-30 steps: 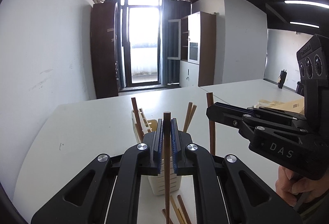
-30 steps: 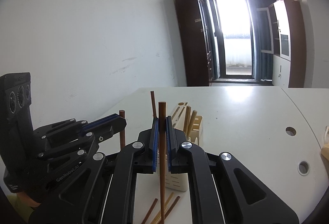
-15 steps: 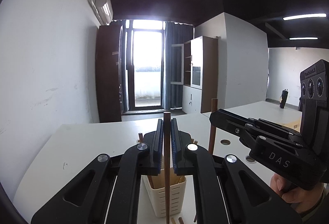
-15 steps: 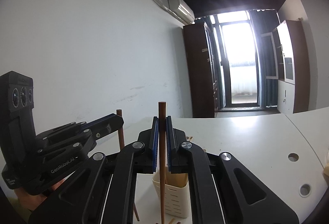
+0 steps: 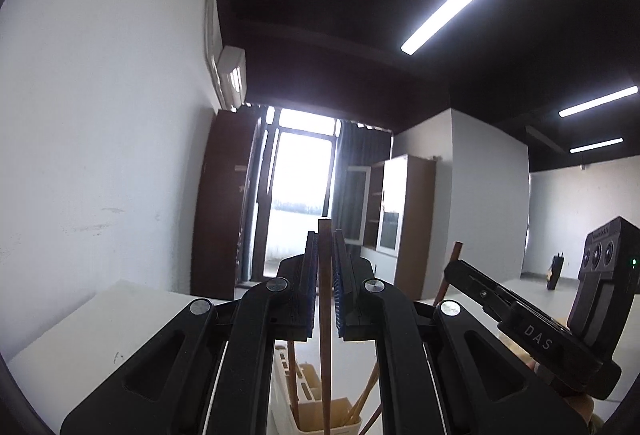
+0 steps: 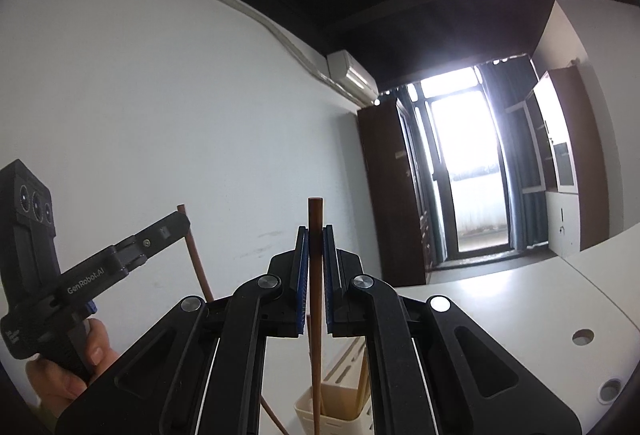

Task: Organize utensils
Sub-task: 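Lower both held chopsticks into the cream holder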

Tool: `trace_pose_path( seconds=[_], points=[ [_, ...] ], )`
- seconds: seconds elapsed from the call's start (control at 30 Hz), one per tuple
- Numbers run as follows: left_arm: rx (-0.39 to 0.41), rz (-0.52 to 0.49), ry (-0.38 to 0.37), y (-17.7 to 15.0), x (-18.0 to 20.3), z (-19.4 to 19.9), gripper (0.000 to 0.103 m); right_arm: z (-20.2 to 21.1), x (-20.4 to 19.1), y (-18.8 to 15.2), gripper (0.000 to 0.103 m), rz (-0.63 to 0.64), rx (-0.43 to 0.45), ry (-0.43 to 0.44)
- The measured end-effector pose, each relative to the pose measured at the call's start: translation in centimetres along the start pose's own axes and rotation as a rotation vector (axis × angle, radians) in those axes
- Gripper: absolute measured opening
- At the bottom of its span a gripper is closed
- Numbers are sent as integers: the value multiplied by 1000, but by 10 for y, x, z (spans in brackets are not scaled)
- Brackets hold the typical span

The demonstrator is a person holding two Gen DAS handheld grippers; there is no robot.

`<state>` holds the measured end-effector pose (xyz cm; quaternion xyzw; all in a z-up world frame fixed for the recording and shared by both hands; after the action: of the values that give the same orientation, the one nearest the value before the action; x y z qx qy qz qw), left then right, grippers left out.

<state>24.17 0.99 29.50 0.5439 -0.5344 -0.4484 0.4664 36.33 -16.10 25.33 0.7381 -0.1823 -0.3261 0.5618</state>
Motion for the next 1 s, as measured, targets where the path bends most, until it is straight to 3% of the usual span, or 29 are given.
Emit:
trace_pose_path(
  seconds=[0.17, 0.43, 0.6, 0.8, 1.0],
  points=[
    [68, -11, 8, 5, 4, 3, 7, 9, -2, 13, 7, 3, 107, 24],
    [80, -71, 7, -13, 14, -21, 7, 2, -3, 14, 7, 34, 161, 32],
    [-2, -95, 9, -39, 11, -44, 7, -16, 5, 1, 8, 50, 106, 8],
    [-100, -16, -20, -59, -5, -61, 7, -26, 7, -14, 8, 70, 42, -14],
    [-179, -18, -42, -77, -8, -70, 7, -29, 7, -21, 8, 90, -11, -35]
  ],
)
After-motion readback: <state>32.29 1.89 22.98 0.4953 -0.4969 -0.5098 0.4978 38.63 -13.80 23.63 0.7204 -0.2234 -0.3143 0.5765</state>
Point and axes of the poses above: each gripper's, at about its wrist camera, not at the fingertips, and z roughly against the way its jaws point, x to its right, y to its top, the point moved 10 cm from there along -z, roughly the way its jaws point, and after that the axes turned 6 degrees about -z, right-handed, at the moved point
